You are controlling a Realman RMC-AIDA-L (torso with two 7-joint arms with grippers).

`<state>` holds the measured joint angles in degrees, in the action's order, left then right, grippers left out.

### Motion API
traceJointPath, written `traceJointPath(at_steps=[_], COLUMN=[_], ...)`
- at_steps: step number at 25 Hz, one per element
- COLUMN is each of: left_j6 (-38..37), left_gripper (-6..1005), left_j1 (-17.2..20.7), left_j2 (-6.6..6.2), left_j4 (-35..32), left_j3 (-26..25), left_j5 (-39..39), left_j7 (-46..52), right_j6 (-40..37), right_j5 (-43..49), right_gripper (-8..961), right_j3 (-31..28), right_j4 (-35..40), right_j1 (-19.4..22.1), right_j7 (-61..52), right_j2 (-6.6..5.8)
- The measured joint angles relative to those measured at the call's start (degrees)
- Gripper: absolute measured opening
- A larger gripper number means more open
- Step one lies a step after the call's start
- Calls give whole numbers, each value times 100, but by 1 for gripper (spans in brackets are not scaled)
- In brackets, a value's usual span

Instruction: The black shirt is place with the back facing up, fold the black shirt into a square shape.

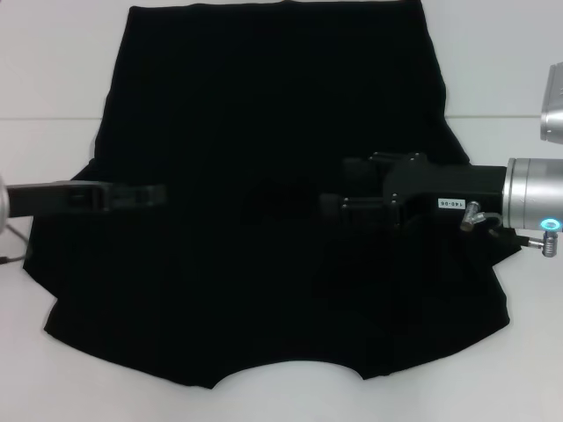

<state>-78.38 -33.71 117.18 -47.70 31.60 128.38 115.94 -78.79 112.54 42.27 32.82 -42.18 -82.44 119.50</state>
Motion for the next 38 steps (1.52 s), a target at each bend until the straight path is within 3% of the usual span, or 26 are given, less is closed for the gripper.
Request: traceJointPath(at_steps=[10,27,38], left_j6=[519,1508,1688], left_gripper=[876,875,876], left_j1=[-26,-80,-83], left_j2=[-124,-75,-48], left_j4=[-506,-139,21], left_j3=[-416,-356,-349], left_j5=[1401,2029,2172], left_j7=[1802,2094,2169], right_j6=[60,66,121], right_j5=[-30,-75,-75], right_gripper=[840,840,841], right_j3=[9,-5,-4], right_j4=[-143,-154,-141], right_j1=[-73,-52,-73], right_j7=[-1,0,0], right_j2=[50,26,17])
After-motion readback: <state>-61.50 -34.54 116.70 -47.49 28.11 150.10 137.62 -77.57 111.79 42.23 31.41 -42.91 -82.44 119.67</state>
